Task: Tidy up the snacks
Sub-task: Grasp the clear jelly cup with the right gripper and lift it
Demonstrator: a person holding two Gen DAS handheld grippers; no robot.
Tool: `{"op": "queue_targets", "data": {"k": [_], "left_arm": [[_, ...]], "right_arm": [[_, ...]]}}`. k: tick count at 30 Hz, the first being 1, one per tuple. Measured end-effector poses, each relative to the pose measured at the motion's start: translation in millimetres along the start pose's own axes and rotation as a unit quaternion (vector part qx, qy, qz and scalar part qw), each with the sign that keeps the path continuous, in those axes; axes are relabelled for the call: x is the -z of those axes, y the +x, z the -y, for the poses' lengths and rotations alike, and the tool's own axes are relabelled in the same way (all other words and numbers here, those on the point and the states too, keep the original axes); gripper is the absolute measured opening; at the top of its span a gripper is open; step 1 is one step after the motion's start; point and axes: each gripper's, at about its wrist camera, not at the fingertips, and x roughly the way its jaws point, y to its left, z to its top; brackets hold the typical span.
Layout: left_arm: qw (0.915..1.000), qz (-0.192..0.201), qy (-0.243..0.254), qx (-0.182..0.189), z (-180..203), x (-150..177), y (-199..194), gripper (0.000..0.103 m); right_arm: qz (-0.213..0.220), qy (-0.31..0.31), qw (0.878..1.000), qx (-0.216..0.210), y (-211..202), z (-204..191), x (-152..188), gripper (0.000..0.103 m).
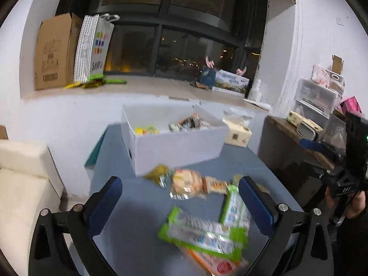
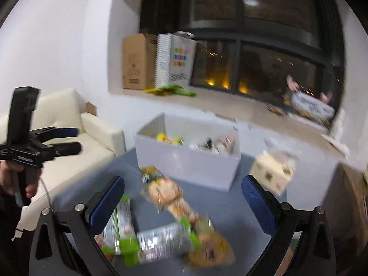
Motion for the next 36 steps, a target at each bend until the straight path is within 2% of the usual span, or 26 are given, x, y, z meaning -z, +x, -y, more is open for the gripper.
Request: {"op": "queue_targets", "data": {"k": [6, 9, 13, 18, 32, 33, 35, 36], "left_arm": [[0.9997, -0.005, 0.02, 0.015, 18.1, 14.1, -6.8, 0.103], [0.9994, -0.007, 0.022, 0.024, 24.5, 13.1, -3.8, 0.103], [0.999, -0.012, 0.036, 0.026, 32.2, 14.9, -0.3, 0.103], [0.9991, -0.014, 0.033, 0.023, 29.2, 15.7, 1.1, 0.103], [0.9994, -0.031, 0.003, 0.012, 5.9, 32.0, 9.5, 0.103], [0.9995, -0.031, 0.001, 0.012, 4.4, 32.8, 10.1, 0.103], [0.9994, -0.032, -0.001, 0.012, 4.0, 33.6, 11.1, 0.103], [0.9994, -0.033, -0.001, 0.011, 4.1, 34.4, 11.5, 0.103]], "right_arm": [[-0.024, 0.052, 0.998, -0.004, -10.8, -0.9, 51.0, 0.103], [-0.035, 0.081, 0.996, -0.013, -9.3, 6.7, 63.9, 0.103], [-0.049, 0.085, 0.995, 0.002, 0.9, 10.0, 68.1, 0.103], [-0.085, 0.1, 0.991, 0.005, 30.6, 21.2, 70.6, 0.103], [-0.209, 0.114, 0.971, 0.039, 165.0, 62.3, 73.7, 0.103], [-0.214, 0.117, 0.969, 0.035, 169.4, 62.5, 76.6, 0.099], [-0.227, 0.125, 0.965, 0.028, 178.7, 64.3, 84.4, 0.081], [-0.236, 0.129, 0.963, 0.028, 182.8, 65.6, 88.2, 0.057]]}}
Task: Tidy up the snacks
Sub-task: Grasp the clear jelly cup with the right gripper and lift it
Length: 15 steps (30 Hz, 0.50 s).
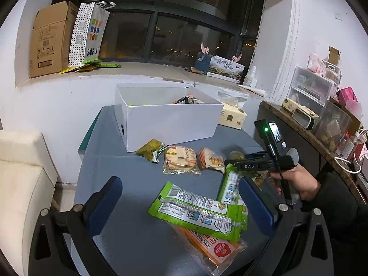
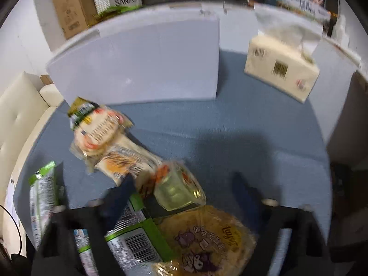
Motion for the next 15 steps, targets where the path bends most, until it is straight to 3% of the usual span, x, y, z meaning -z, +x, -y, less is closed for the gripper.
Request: {"op": "queue_targets", "data": {"k": [1, 2, 5, 7, 15], "left_arm": [[1.0, -0.001, 0.001, 0.0, 0.1, 0.8, 0.4, 0.103], [1.0, -0.001, 0.002, 0.001, 0.0, 1.2, 0.7, 0.103], [1.0, -0.003, 0.002, -0.001, -0.2, 1.3, 3.0, 0.103], [1.0, -0.008, 0.001, -0.001, -0.7, 1.7, 6.9, 0.103], [0.9993, -0.036, 0.01, -0.01, -7.6, -7.8, 47.7, 0.103]], "right_arm": [[-0.003, 0.0, 1.0, 0.002, 3.1, 1.1, 1.3, 0.045], [0.007, -0.009, 1.0, 0.012, 1.9, 0.6, 2.9, 0.044], [0.009, 0.002, 1.0, -0.008, -2.2, 5.7, 6.7, 0.043], [0.024, 0.005, 1.0, -0.017, -10.0, 8.4, 10.3, 0.035], [0.093, 0.016, 0.994, -0.05, -54.7, 9.2, 6.7, 0.034]]}}
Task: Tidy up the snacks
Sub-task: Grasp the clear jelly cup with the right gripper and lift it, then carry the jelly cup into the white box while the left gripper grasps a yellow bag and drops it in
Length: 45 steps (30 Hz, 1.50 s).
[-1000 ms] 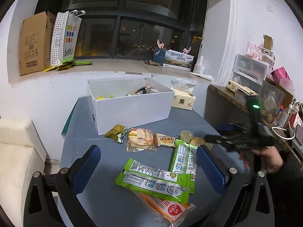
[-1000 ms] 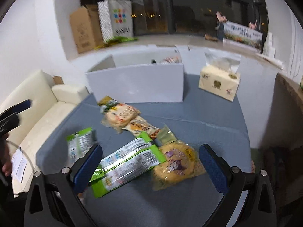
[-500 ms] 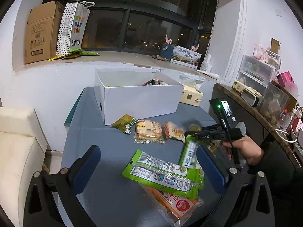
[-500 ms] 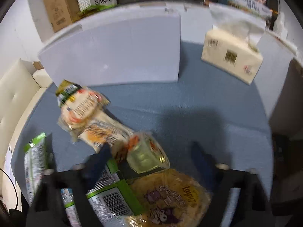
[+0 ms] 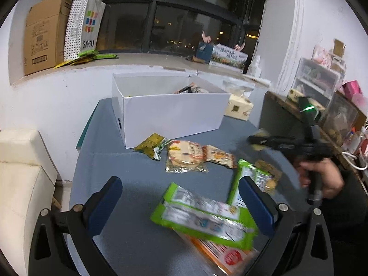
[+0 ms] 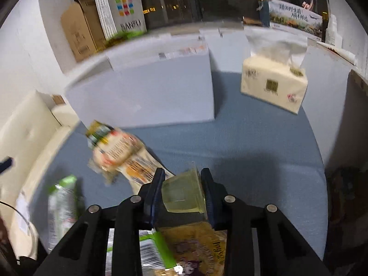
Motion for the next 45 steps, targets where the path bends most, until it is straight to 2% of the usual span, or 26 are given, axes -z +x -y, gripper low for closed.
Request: {"op": "queue_targets", "data": {"k": [6, 9, 16, 19, 23, 24, 26, 29, 32, 37, 42, 45], "left_arm": [[0.999, -0.04, -0.015, -0.014, -19.4, -34.7, 73.0, 0.103], [0.9979, -0.051, 0.019, -0.036, -23.2, -47.0, 107.8, 0.103], [0.9918, -0.103, 0.025, -0.072, -44.4, -50.3, 162.4, 0.085], [0.9909, -0.116, 0.014, -0.068, -46.5, -47.3, 172.4, 0.082], [0.9885, -0.134, 0.013, -0.068, -46.8, -43.5, 186.7, 0.062], [0.989, -0.129, 0.018, -0.07, -45.5, -42.4, 186.2, 0.062], [0.9886, -0.13, 0.026, -0.071, -44.4, -40.7, 182.4, 0.051], [0.9916, -0.11, 0.019, -0.065, -48.6, -37.6, 164.0, 0.05], [0.9953, -0.081, -0.011, -0.051, -58.4, -34.3, 137.2, 0.048], [0.9985, -0.019, -0.031, -0.042, -60.1, -29.9, 78.3, 0.048], [0.9983, 0.042, -0.032, -0.026, -52.4, -39.3, 26.8, 0.048], [0.9971, 0.069, -0.024, -0.017, -44.7, -60.9, 10.5, 0.048]], "right_arm": [[0.051, 0.007, 0.997, -0.049, -38.9, -14.7, -5.6, 0.034], [0.069, -0.001, 0.996, -0.06, -55.3, -25.8, -1.8, 0.034], [0.091, -0.005, 0.993, -0.073, -79.4, -32.0, 10.0, 0.034], [0.091, 0.003, 0.993, -0.075, -80.6, -27.9, 13.9, 0.034], [0.088, 0.003, 0.993, -0.074, -78.2, -28.1, 18.3, 0.034], [0.086, 0.003, 0.993, -0.075, -76.9, -28.2, 19.3, 0.034], [0.082, 0.003, 0.994, -0.076, -74.0, -29.0, 21.3, 0.034], [0.078, 0.0, 0.994, -0.075, -72.3, -30.4, 23.9, 0.034], [0.08, 0.002, 0.994, -0.075, -73.3, -30.1, 24.8, 0.034], [0.079, -0.005, 0.994, -0.076, -72.1, -35.1, 23.4, 0.034], [0.076, -0.011, 0.993, -0.087, -67.2, -43.9, 14.4, 0.034], [0.075, -0.024, 0.992, -0.094, -64.6, -52.8, -1.7, 0.034]]}}
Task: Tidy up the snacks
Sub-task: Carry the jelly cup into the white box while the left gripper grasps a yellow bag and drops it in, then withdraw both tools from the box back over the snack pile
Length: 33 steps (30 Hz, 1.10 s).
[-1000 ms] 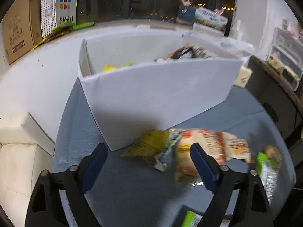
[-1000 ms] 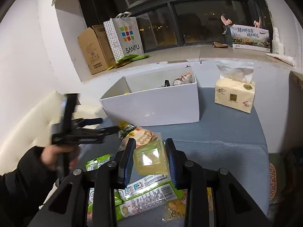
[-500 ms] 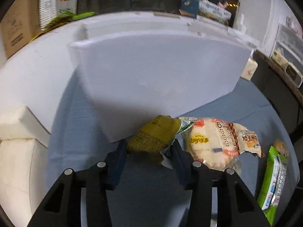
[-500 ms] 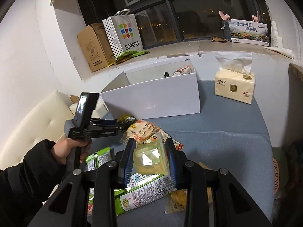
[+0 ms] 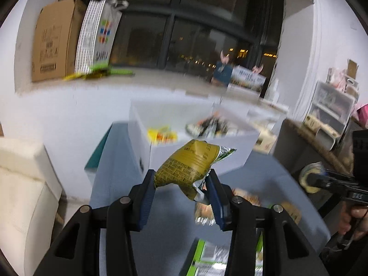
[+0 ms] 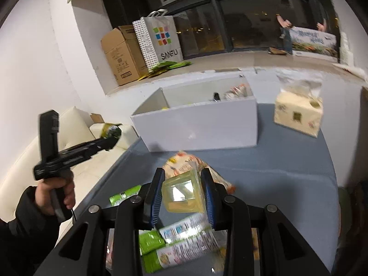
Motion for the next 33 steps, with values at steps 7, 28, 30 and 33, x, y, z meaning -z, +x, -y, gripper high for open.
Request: {"op": "queue_targets", "data": {"k": [7, 28, 30, 33], "left_arm": [[0.9997, 0.02, -0.001, 0.016, -1.9, -84.4, 31.5, 0.048], [0.9957, -0.079, -0.014, -0.048, -36.5, -132.7, 166.0, 0.103], [0.9963, -0.072, -0.01, -0.047, -35.3, -128.6, 158.0, 0.103], [0.9971, -0.067, -0.004, -0.036, -32.2, -123.4, 140.9, 0.103]], "right_arm": [[0.017, -0.035, 0.999, -0.014, 25.2, -18.7, -83.7, 0.034], [-0.021, 0.07, 0.997, 0.035, 176.3, 43.5, -222.6, 0.103], [-0.021, 0.07, 0.997, 0.028, 171.1, 42.2, -219.0, 0.103], [-0.019, 0.059, 0.997, 0.036, 160.7, 37.9, -210.6, 0.103]]}}
